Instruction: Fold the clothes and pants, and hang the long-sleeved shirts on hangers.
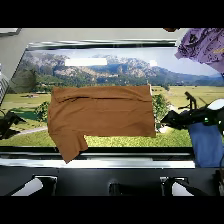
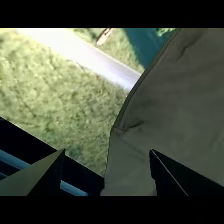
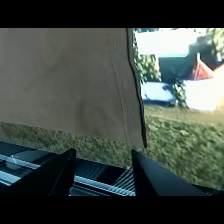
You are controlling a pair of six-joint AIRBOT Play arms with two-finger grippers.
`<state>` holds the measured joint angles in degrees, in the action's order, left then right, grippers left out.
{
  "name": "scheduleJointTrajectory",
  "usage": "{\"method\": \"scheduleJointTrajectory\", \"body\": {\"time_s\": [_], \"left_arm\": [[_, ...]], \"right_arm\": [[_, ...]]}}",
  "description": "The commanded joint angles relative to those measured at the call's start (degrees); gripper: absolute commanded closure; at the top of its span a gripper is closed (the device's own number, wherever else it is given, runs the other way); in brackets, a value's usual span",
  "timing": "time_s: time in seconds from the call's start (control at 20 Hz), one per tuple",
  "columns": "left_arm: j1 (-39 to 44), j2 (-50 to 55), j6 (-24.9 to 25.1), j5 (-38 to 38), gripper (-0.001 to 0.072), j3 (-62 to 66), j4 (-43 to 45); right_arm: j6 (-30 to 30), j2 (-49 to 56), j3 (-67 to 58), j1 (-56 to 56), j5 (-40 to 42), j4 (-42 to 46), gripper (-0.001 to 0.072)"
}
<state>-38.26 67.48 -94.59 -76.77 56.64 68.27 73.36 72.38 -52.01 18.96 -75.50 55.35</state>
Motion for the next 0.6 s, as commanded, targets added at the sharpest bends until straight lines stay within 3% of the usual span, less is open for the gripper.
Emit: {"method": "scheduleJointTrajectory", "body": {"time_s": [0.0,0.55], "left_arm": [[0.5,-0.52,0.79,1.81,0.0125,-3.06,-0.35],[0.48,-0.52,0.79,1.86,0.0124,-3.06,-0.37]], "right_arm": [[-2.93,-0.68,6.71,0.24,5.68,-2.21,0.0284],[-8.31,8.52,8.48,-0.55,7.67,-3.78,0.0283]]}}
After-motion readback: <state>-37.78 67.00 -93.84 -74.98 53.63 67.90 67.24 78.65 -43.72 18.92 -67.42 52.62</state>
